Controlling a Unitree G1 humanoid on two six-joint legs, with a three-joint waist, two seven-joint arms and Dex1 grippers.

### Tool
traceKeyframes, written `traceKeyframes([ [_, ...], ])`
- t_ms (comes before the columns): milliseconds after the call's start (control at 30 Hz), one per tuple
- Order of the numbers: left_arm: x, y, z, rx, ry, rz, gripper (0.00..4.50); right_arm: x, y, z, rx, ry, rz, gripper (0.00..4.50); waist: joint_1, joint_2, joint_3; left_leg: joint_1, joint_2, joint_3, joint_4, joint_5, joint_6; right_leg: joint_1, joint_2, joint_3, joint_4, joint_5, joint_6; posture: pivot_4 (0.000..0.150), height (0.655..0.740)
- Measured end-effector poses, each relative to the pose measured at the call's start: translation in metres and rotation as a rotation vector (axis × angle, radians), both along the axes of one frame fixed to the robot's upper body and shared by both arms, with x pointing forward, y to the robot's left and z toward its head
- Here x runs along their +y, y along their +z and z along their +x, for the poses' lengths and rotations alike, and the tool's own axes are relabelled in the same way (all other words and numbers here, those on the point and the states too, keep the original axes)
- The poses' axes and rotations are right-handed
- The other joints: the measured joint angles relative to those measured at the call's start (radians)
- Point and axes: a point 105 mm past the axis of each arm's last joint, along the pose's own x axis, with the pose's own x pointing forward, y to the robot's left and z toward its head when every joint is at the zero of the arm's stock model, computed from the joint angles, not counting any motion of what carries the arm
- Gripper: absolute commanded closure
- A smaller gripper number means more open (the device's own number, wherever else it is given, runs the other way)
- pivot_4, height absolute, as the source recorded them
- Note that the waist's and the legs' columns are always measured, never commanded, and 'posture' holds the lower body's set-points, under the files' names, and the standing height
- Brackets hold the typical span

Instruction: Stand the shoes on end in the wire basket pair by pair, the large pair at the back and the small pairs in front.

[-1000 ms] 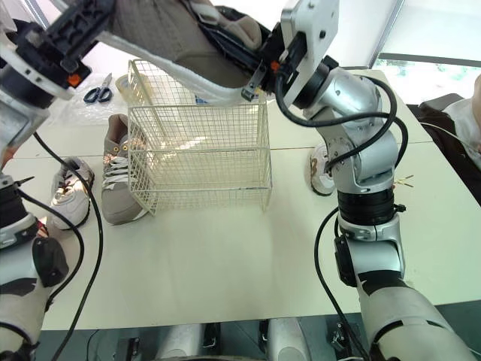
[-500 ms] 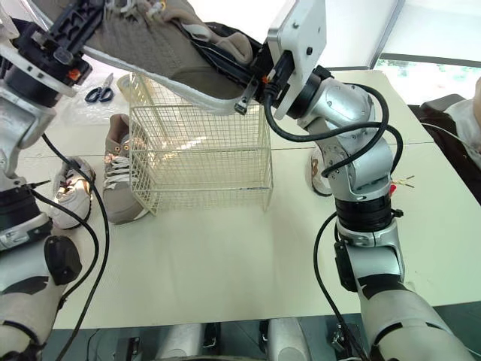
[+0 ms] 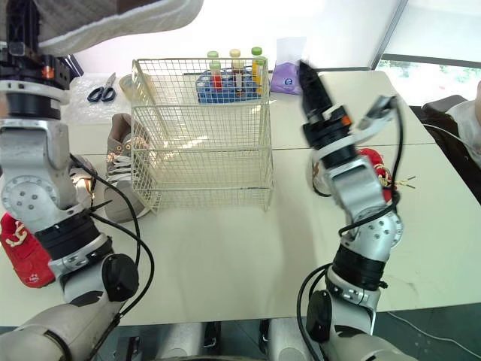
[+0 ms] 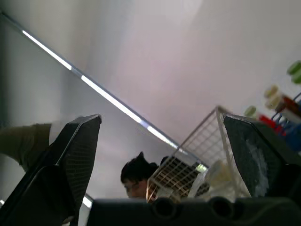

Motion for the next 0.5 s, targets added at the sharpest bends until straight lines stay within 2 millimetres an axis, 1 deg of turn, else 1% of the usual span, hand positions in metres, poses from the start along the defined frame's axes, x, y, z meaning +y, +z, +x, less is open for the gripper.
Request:
traceKeyframes([
  [67, -0.004, 0.005, 0.003, -0.012, -0.017, -0.028, 3.49, 0.024, 0.007, -0.013, -0.054, 0.074, -0.026, 0.04, 0.001, -0.001, 0.000, 0.000, 0.000, 0.000, 0.000, 0.000, 0.000, 0.001, 0.001, 0.000, 0.000, 0.000, 0.000, 0.150, 0.7400],
  [100, -0.005, 0.007, 0.004, -0.020, -0.023, -0.052, 3.49, 0.033, 0.011, -0.016, -0.071, 0.100, -0.018, 0.04, 0.001, -0.001, -0.001, 0.000, 0.000, -0.001, 0.001, 0.000, 0.000, 0.001, 0.001, 0.000, 0.000, 0.000, 0.000, 0.150, 0.7400],
  [167, -0.008, 0.007, 0.006, -0.024, -0.036, -0.087, 3.49, 0.050, 0.016, -0.018, -0.091, 0.127, -0.004, 0.04, 0.002, -0.001, -0.001, 0.000, 0.000, -0.001, 0.001, 0.000, 0.000, 0.001, 0.001, 0.000, -0.001, 0.000, 0.000, 0.150, 0.7400],
  [267, -0.014, 0.000, 0.011, -0.006, -0.062, -0.144, 3.49, 0.071, 0.031, -0.017, -0.155, 0.145, 0.020, 0.04, 0.005, -0.001, -0.001, -0.001, 0.000, -0.001, 0.001, 0.000, 0.000, 0.001, 0.001, 0.000, -0.001, 0.000, 0.000, 0.150, 0.7400],
  [333, -0.020, -0.002, 0.014, 0.005, -0.071, -0.154, 3.49, 0.082, 0.037, -0.019, -0.195, 0.145, 0.018, 0.04, 0.006, -0.001, -0.001, -0.001, 0.000, -0.001, 0.001, 0.000, 0.000, 0.001, 0.001, 0.000, -0.002, 0.000, 0.000, 0.150, 0.7400],
  [400, -0.027, -0.006, 0.016, 0.021, -0.081, -0.166, 3.49, 0.094, 0.038, -0.013, -0.217, 0.112, -0.024, 0.04, 0.007, -0.002, -0.001, -0.001, -0.001, -0.001, 0.001, 0.000, 0.000, 0.001, 0.001, 0.000, -0.002, 0.000, 0.000, 0.150, 0.7400],
  [500, -0.036, -0.013, 0.020, 0.053, -0.096, -0.173, 3.49, 0.112, 0.029, -0.004, -0.223, 0.083, -0.092, 0.04, 0.007, -0.002, -0.001, -0.001, -0.001, -0.001, 0.001, 0.000, 0.000, 0.001, 0.001, 0.000, -0.002, 0.000, 0.000, 0.150, 0.7400],
])
